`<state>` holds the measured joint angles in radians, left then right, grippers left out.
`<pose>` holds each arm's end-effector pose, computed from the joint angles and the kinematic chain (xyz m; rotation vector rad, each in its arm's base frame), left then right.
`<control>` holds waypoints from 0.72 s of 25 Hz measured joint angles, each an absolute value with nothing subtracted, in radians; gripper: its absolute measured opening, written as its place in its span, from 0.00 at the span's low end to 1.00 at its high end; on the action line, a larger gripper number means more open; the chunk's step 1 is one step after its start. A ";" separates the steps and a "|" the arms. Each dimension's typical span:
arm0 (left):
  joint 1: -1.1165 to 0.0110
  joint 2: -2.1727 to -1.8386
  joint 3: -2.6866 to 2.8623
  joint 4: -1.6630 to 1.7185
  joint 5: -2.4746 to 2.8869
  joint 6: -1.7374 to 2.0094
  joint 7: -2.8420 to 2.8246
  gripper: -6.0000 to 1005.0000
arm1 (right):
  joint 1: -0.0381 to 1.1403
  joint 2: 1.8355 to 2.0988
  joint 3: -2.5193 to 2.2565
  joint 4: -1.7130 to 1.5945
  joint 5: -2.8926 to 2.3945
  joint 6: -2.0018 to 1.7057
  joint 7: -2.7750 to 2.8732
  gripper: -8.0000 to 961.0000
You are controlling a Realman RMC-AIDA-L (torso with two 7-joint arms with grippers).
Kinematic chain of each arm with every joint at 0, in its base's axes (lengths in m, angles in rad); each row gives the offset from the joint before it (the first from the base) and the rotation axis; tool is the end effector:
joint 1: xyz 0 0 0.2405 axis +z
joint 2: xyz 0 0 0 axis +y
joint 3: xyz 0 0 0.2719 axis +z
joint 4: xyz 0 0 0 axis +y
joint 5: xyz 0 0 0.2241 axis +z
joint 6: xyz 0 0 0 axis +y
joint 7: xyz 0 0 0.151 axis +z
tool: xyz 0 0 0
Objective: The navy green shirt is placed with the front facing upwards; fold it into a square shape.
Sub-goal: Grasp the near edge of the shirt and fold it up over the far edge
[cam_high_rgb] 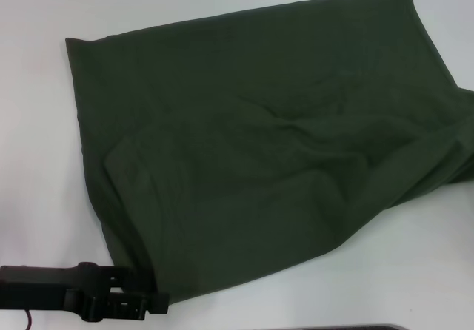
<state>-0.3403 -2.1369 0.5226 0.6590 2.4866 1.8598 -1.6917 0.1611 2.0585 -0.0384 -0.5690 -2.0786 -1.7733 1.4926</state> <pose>-0.3438 0.2134 -0.0422 2.5839 1.4217 0.4520 0.4101 0.1992 0.0527 -1.9539 1.2678 1.0614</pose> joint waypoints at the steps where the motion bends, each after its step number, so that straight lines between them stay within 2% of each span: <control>1: -0.341 -2.137 0.524 0.658 2.487 1.859 -1.691 0.76 | 0.161 2.059 -0.038 -0.569 -2.079 -1.773 1.493 0.02; 12: -0.348 -2.139 0.536 0.654 2.487 1.859 -1.690 0.76 | 0.161 2.059 -0.038 -0.569 -2.079 -1.773 1.493 0.02; 18: -0.353 -2.141 0.537 0.650 2.487 1.854 -1.694 0.65 | 0.161 2.059 -0.038 -0.569 -2.078 -1.773 1.493 0.02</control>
